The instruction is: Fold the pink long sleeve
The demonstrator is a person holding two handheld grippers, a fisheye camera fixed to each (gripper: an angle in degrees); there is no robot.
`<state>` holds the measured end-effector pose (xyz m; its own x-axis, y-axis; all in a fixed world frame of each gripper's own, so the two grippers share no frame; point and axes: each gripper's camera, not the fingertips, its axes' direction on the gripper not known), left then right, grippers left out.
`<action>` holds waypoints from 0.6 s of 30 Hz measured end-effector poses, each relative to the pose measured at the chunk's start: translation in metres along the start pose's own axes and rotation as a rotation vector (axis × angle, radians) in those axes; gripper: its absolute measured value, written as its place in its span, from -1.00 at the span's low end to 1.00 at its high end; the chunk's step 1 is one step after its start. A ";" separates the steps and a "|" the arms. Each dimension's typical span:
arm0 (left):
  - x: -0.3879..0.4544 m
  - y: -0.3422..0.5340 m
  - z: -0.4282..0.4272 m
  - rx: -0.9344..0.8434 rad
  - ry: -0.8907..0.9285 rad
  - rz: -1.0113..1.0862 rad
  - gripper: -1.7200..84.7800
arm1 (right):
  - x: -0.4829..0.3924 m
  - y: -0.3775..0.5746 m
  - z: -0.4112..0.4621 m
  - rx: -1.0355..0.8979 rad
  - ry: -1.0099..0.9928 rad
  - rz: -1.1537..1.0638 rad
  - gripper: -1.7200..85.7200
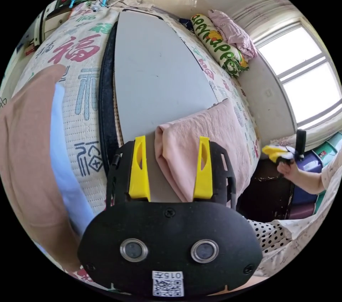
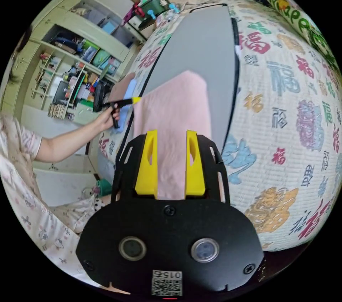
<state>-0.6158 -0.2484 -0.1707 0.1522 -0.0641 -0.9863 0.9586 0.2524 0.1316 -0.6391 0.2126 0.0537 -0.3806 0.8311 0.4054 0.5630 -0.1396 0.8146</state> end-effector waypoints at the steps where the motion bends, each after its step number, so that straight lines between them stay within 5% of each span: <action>1: -0.003 0.001 0.002 -0.002 0.015 0.003 -0.49 | 0.021 -0.014 -0.009 0.026 0.017 0.017 -0.68; 5: -0.027 0.014 0.013 -0.045 0.050 0.016 -0.44 | 0.143 -0.114 -0.033 0.112 0.046 0.050 -0.59; 9: -0.037 0.032 0.015 -0.084 0.030 0.046 -0.46 | 0.232 -0.183 -0.005 -0.023 -0.072 0.058 -0.50; 18: -0.101 0.094 0.012 0.010 0.249 -0.150 -0.62 | 0.408 -0.204 0.040 -0.232 -0.240 0.030 -0.58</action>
<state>-0.5384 -0.2299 -0.0576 -0.0536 0.1392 -0.9888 0.9685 0.2486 -0.0175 -0.8802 0.6020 0.0360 -0.1674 0.9241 0.3435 0.3790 -0.2614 0.8877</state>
